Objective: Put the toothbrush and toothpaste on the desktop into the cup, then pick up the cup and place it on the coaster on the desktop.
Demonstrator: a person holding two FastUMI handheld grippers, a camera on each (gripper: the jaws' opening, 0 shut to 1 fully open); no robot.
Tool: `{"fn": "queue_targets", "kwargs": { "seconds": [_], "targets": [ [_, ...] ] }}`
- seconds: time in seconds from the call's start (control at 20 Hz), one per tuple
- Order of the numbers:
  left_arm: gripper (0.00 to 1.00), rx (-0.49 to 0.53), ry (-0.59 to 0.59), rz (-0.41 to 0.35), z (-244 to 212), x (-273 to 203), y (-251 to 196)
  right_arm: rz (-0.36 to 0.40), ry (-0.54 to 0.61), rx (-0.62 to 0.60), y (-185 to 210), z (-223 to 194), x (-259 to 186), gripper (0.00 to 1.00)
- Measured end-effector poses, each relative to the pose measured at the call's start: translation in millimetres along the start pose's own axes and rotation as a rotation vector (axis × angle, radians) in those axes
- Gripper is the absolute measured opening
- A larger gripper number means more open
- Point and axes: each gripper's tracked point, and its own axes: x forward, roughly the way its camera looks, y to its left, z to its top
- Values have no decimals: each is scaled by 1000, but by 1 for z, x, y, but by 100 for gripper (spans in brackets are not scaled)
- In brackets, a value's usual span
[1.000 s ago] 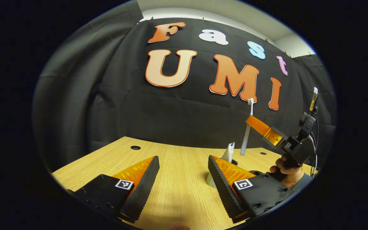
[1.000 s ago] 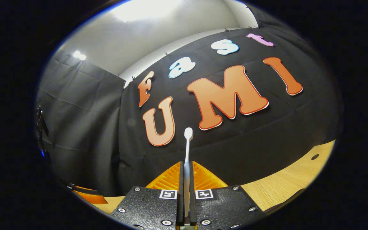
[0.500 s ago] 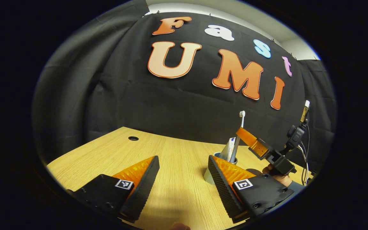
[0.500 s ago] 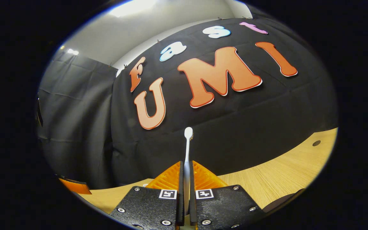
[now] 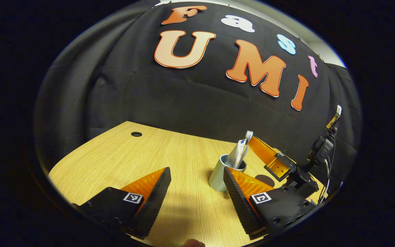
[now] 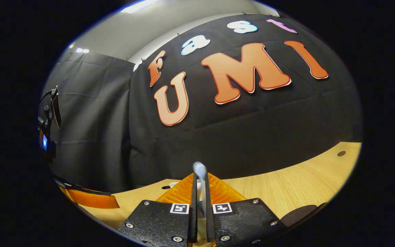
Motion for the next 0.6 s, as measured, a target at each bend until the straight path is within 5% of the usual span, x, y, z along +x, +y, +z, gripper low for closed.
{"fn": "queue_targets", "kwargs": {
  "seconds": [0.3, 0.35, 0.6],
  "targets": [
    [100, -6, 82, -11, 4, 1, -16, 13, 13, -7, -5, 24, -33, 21],
    [100, -7, 99, -7, 3, 3, -16, 15, 30, -25, -7, 26, -38, 41],
    [99, -3, 170, -18, 7, 7, -23, -15, 59, -117, -25, 44, -76, 80]
  ]
}}
